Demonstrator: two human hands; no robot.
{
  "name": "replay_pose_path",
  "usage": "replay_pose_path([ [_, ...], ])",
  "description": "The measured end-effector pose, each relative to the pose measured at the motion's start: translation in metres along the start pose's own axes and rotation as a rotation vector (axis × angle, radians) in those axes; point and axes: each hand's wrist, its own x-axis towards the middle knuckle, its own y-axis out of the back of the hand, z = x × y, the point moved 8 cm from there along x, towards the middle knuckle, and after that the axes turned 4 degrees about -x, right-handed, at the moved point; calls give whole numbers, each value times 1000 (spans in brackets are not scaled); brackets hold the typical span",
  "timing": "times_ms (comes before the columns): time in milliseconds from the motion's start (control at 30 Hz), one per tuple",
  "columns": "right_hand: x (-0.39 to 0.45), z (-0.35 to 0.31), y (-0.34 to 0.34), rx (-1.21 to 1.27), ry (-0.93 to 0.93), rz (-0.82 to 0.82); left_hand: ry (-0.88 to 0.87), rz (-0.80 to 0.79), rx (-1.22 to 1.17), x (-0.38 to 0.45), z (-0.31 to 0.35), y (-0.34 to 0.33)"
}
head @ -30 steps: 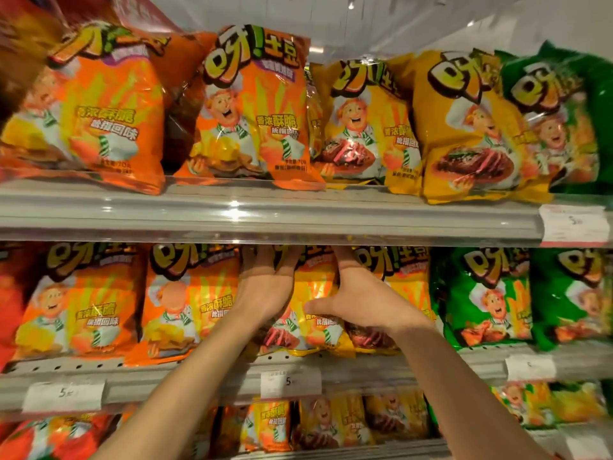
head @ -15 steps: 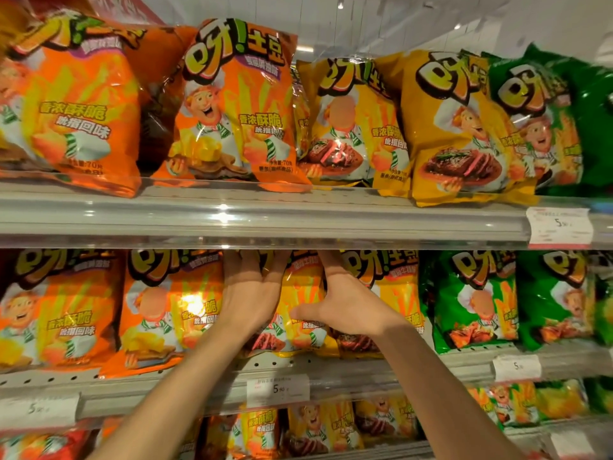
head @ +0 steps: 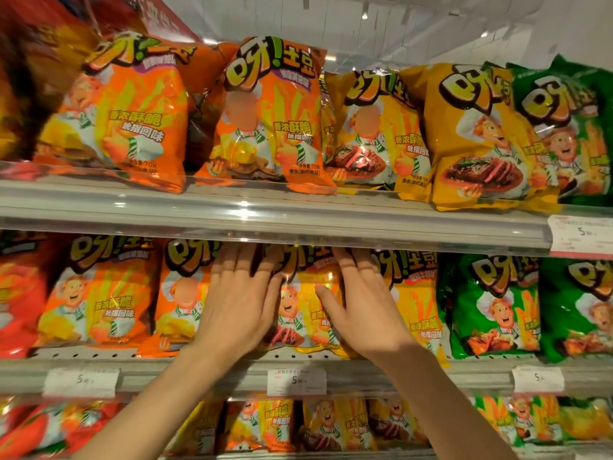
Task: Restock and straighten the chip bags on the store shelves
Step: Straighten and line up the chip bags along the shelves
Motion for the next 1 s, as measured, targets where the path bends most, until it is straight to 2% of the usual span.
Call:
replay_pose_path([
  [67,-1,-16,-8,-91,53,53,9,4,88,-8,-20,3],
  [133,3,-28,-27,-152,75,16,10,16,139,-13,-37,5],
  [333,12,-37,-51,-214,38,6,21,-64,178,-21,-66,-9],
  [667,12,-35,-62,-250,26,143,15,-43,183,-24,-69,-13],
  [1000,9,-38,-54,-227,83,180,37,-1,110,-27,-72,-8],
])
